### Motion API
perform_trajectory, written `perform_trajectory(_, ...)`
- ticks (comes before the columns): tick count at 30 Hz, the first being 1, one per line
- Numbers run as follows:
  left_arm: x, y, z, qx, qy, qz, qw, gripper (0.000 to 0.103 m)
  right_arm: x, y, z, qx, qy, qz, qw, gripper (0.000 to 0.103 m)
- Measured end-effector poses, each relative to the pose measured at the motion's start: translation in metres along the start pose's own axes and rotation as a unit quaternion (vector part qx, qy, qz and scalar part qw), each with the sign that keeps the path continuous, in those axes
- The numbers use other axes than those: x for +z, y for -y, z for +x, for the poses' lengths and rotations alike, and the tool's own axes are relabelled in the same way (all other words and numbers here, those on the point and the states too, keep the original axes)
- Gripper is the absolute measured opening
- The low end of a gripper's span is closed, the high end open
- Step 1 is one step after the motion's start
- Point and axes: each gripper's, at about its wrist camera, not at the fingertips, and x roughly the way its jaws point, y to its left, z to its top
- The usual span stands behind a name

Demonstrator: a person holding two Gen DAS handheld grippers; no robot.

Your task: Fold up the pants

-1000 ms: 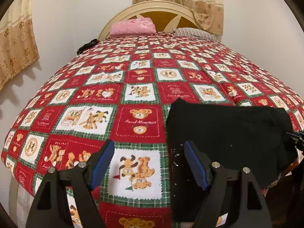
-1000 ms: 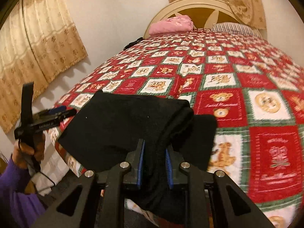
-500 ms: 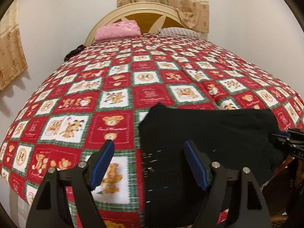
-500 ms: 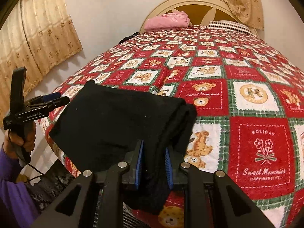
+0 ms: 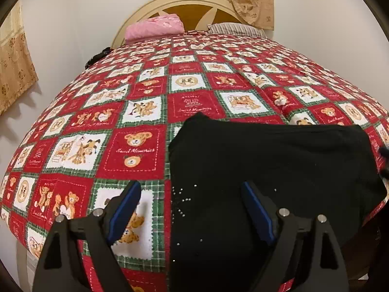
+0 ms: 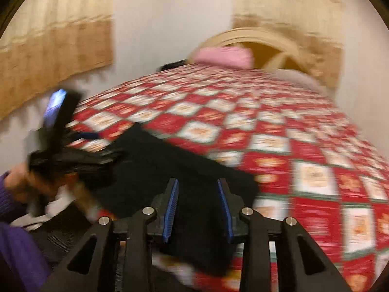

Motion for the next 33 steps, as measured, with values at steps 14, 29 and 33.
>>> perform_trajectory(14, -0.002, 0.000, 0.002, -0.002, -0.002, -0.005, 1.0000, 0.089, -0.029, 0.037, 0.003, 0.019, -0.044, 0.069, 0.996, 0.033)
perform_trajectory(29, -0.031, -0.020, -0.017, -0.018, -0.025, -0.037, 0.9989, 0.089, 0.081, -0.015, 0.106, 0.137, -0.013, 0.096, 0.986, 0.034)
perform_trajectory(33, -0.040, -0.030, -0.012, -0.032, -0.034, -0.082, 0.9956, 0.090, 0.100, -0.042, 0.145, 0.153, -0.033, 0.073, 0.985, 0.034)
